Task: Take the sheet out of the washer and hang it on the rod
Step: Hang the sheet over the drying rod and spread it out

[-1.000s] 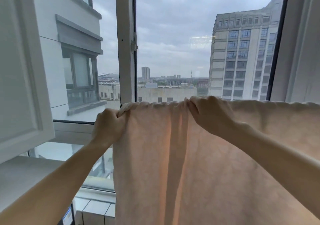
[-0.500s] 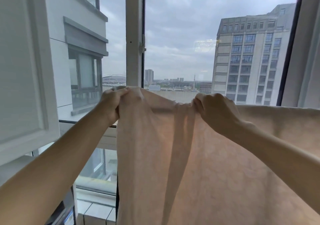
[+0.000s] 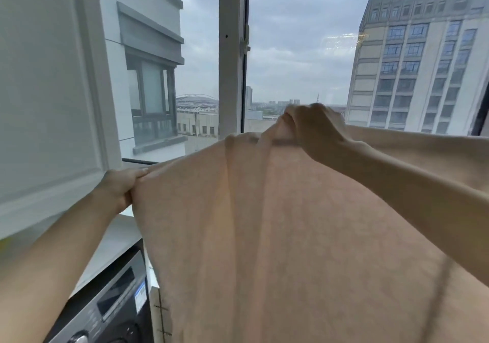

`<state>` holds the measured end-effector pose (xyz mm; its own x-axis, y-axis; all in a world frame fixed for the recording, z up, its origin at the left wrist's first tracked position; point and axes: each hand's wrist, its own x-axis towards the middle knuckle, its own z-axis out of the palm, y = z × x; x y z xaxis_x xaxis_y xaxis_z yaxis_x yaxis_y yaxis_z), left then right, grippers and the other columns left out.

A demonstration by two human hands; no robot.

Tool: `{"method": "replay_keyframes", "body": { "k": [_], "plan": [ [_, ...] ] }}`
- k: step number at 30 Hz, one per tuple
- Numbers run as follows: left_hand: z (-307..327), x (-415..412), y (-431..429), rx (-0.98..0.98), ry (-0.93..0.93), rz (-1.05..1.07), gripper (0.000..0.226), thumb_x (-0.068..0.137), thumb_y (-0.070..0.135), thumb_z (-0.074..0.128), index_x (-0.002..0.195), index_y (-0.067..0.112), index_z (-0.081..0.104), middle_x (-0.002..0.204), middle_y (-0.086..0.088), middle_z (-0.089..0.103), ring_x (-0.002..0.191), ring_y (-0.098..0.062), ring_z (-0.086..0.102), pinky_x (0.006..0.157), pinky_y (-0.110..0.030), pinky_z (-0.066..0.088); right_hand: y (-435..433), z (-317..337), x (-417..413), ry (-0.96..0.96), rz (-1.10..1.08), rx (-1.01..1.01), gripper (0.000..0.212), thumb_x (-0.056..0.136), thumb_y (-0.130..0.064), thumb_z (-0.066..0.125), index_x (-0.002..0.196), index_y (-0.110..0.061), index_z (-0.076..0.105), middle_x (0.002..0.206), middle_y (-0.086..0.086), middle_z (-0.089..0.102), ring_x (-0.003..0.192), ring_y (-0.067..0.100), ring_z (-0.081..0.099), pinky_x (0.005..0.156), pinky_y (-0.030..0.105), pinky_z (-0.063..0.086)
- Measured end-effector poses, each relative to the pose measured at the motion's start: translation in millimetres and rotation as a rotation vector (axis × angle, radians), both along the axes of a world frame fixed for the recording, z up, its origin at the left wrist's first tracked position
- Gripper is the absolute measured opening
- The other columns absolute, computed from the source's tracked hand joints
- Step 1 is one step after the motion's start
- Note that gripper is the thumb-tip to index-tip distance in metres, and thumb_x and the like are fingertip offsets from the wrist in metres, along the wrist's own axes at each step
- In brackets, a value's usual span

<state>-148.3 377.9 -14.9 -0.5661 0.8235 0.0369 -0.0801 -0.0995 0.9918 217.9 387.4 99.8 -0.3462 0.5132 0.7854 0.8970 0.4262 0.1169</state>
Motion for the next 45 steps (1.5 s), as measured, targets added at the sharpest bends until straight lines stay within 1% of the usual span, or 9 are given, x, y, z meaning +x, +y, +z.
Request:
{"method": "replay_keyframes", "body": {
  "k": [4,10,16,21,25,32,36,41,45],
  "plan": [
    [1,-18,-15,0.131,-0.007,0.19,0.015,0.085,-0.004,0.061,0.077,0.008,0.063,0.066,-0.003,0.068,0.066,-0.018,0.065,0.055,-0.023,0.054,6,9,-21,0.023,0.05,0.061,0.025,0.098,-0.02,0.042,0.085,-0.009,0.06,0.071,0.009,0.059,0.065,0.029,0.05,0.061,0.032,0.033],
    [-46,-39,-23,-0.183,0.189,0.205,0.016,0.081,0.002,0.068,0.094,-0.006,0.062,0.095,-0.018,0.062,0.089,-0.027,0.059,0.075,-0.035,0.047,14,-6,-46,-0.056,0.032,-0.04,0.018,0.087,-0.005,0.049,0.073,-0.012,0.057,0.064,0.005,0.053,0.057,0.023,0.047,0.051,0.025,0.025],
    [-54,-32,-30,-0.131,0.238,0.361,0.034,0.095,0.029,0.047,0.093,-0.003,0.057,0.085,-0.018,0.057,0.081,-0.029,0.055,0.07,-0.035,0.038,16,-2,-56,-0.018,0.038,-0.031,0.014,0.084,-0.006,0.051,0.074,-0.012,0.058,0.068,0.008,0.055,0.065,0.028,0.051,0.059,0.03,0.031],
    [-96,-36,-46,-0.524,0.625,0.261,0.044,0.102,0.028,0.032,0.113,-0.009,0.052,0.12,-0.031,0.054,0.113,-0.043,0.052,0.084,-0.038,0.037,12,-24,-59,-0.083,0.05,-0.009,0.018,0.091,-0.009,0.052,0.076,-0.016,0.056,0.06,0.001,0.051,0.062,0.025,0.055,0.062,0.031,0.043],
    [-143,-43,-46,-0.86,0.758,0.06,0.065,0.09,0.058,0.041,0.121,0.004,0.058,0.124,-0.021,0.057,0.112,-0.04,0.053,0.095,-0.038,0.041,11,-21,-60,-0.098,0.067,-0.018,0.02,0.092,-0.009,0.051,0.072,-0.014,0.054,0.061,0.003,0.052,0.06,0.025,0.053,0.06,0.032,0.041],
    [-65,55,-32,-0.219,0.575,-0.379,0.04,0.093,0.047,0.053,0.113,0.014,0.064,0.117,-0.004,0.065,0.11,-0.02,0.059,0.094,-0.038,0.047,8,-23,-63,-0.115,0.103,-0.04,0.019,0.095,-0.014,0.048,0.076,-0.015,0.051,0.065,0.005,0.048,0.063,0.028,0.046,0.061,0.032,0.035],
    [-23,102,-16,0.068,0.601,-0.533,0.055,0.084,0.05,0.059,0.128,0.017,0.059,0.119,0.005,0.065,0.105,-0.004,0.06,0.081,-0.016,0.049,9,-24,-60,-0.109,0.099,-0.017,0.019,0.095,-0.014,0.048,0.077,-0.015,0.053,0.064,0.006,0.051,0.062,0.028,0.047,0.061,0.033,0.037],
    [-6,131,6,0.297,0.655,-0.337,0.014,0.088,0.016,0.067,0.094,0.003,0.071,0.081,-0.003,0.068,0.073,-0.01,0.063,0.07,-0.014,0.051,9,-23,-54,-0.113,0.083,0.003,0.017,0.095,-0.015,0.049,0.08,-0.015,0.057,0.065,0.005,0.053,0.064,0.028,0.054,0.061,0.033,0.04],
    [14,131,11,0.423,0.566,-0.115,0.016,0.087,0.014,0.069,0.093,0.0,0.072,0.081,-0.007,0.069,0.071,-0.016,0.063,0.072,-0.026,0.054,11,-7,-41,-0.019,0.024,0.026,0.017,0.096,-0.016,0.046,0.091,-0.012,0.062,0.078,0.011,0.062,0.076,0.033,0.061,0.064,0.032,0.039]
  ]
}}
